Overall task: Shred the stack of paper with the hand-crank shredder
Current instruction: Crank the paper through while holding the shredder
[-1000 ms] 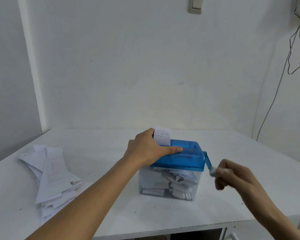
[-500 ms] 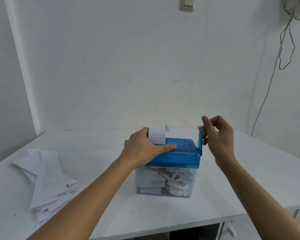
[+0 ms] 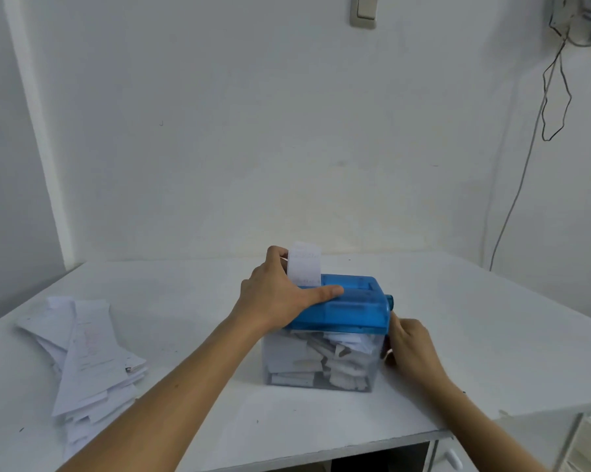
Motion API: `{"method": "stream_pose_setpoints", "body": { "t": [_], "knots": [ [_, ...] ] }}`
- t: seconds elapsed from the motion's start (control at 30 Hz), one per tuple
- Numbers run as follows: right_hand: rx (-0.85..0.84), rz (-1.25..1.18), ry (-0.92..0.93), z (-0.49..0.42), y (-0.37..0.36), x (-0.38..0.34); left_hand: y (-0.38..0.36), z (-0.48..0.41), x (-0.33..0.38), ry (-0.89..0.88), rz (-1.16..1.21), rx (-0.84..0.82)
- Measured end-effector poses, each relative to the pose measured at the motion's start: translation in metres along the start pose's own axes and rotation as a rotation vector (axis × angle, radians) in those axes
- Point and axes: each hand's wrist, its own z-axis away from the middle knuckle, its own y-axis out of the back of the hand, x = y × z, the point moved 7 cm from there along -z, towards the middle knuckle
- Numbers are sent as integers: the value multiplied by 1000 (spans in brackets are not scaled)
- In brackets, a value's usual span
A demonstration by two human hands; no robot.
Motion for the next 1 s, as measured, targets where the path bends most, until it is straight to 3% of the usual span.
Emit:
{"method": "stream_pose_setpoints", "body": {
  "t": [0.13,0.27,0.43,0.6,0.8,0.9,1.0],
  "knots": [
    [-110,81,-70,19,8,-2,1,1,1,10,-5,-5],
    [-275,94,-9,46,23,-26,1,0,1,14,-15,-6],
    [30,-13,246,53,67,-91,0,-2,-1,44,-37,-54],
    [306,-37,321,15,71,-112,-1,-1,1,21,-17,-65],
    [437,-230,445,-20,59,-123,-2,0,1,10,2,-69],
    [468,-66,631,-13,51,-119,-2,0,1,9,5,-66],
    [385,87,733,-2,42,-106,-2,0,1,4,5,-68]
  ]
}}
